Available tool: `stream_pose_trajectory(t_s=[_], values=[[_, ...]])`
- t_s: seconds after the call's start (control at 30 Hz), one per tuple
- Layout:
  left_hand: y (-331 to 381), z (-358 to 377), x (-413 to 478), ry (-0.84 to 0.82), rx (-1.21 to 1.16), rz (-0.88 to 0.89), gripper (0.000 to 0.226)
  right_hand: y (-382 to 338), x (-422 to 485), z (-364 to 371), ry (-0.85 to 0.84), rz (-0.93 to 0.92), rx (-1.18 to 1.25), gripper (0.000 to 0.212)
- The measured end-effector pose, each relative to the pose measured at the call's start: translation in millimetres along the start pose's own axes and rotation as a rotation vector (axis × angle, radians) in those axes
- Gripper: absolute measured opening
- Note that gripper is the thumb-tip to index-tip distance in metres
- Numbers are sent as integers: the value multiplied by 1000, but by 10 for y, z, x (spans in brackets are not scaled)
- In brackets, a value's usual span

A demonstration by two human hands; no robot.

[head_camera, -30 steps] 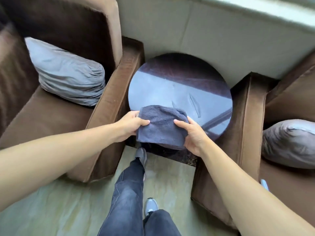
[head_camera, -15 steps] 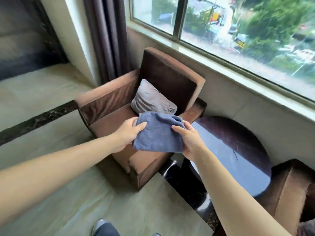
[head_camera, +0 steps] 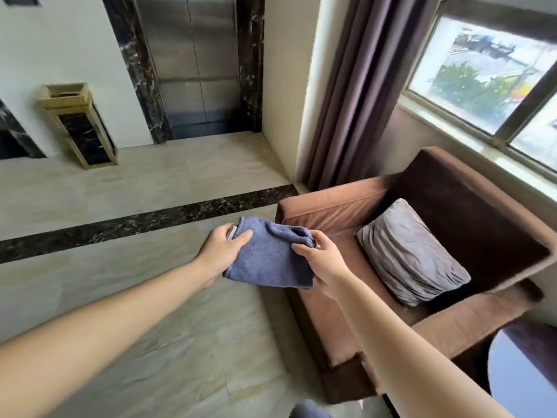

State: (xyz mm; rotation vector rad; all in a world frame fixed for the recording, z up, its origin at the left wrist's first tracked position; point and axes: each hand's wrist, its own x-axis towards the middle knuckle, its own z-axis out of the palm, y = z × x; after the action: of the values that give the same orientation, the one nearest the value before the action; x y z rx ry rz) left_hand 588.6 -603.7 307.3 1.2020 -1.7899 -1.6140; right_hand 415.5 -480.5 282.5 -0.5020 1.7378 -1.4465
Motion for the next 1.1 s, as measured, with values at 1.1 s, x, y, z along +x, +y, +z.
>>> stream_pose_trajectory(t_s=[1.1], values=[[637,343,6810,-242,45,-314,7,-1361,6398,410,261,148,-95,34]])
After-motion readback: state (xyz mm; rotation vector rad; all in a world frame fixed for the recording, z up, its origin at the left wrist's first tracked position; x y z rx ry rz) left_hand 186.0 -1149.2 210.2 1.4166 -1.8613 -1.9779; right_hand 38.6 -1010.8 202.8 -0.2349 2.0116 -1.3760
